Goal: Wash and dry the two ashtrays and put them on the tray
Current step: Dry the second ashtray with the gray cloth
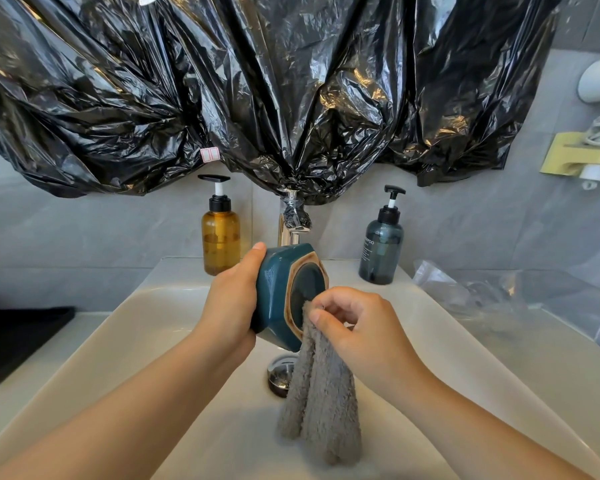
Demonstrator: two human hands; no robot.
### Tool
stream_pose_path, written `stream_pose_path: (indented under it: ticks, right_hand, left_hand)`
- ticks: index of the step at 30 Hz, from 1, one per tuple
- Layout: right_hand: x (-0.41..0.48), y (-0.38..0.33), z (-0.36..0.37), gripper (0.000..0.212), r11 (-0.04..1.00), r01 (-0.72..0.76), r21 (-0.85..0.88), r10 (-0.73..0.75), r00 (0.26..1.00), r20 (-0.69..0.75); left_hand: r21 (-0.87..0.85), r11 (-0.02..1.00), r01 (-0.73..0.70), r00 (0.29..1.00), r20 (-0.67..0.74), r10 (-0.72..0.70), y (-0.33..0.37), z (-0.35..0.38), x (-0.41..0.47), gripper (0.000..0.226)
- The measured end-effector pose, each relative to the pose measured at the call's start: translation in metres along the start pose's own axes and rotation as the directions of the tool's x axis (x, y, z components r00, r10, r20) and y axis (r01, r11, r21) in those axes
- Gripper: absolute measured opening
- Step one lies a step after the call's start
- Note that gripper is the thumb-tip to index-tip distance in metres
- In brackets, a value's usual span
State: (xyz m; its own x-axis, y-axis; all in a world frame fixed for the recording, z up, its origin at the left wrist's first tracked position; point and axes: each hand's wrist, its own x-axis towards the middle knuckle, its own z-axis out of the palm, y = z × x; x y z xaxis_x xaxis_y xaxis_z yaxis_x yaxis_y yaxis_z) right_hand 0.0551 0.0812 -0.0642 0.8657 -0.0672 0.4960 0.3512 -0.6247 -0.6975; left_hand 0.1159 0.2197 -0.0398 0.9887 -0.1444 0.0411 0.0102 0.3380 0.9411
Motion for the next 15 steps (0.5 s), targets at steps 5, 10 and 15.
stream_pose_path:
  ticks: [5, 10, 15]
  right_hand:
    - [0.006, 0.008, -0.001, 0.007, 0.993, -0.115, 0.000, 0.113, 0.977, -0.180]
    - [0.010, 0.000, -0.004, 0.009, 0.993, -0.014, 0.120, 0.052, 0.947, -0.318]
    - [0.003, -0.013, 0.001, 0.011, 0.977, 0.203, 0.061, -0.184, 0.957, -0.224]
  left_hand:
    - [0.013, 1.000, 0.009, 1.000, 0.022, -0.009, -0.001, 0.005, -0.004, 0.028]
    - [0.052, 0.999, 0.002, 0.999, 0.039, -0.004, 0.000, 0.008, -0.006, 0.029]
    - [0.057, 0.998, 0.022, 0.998, 0.055, -0.025, -0.003, 0.004, -0.004, 0.030]
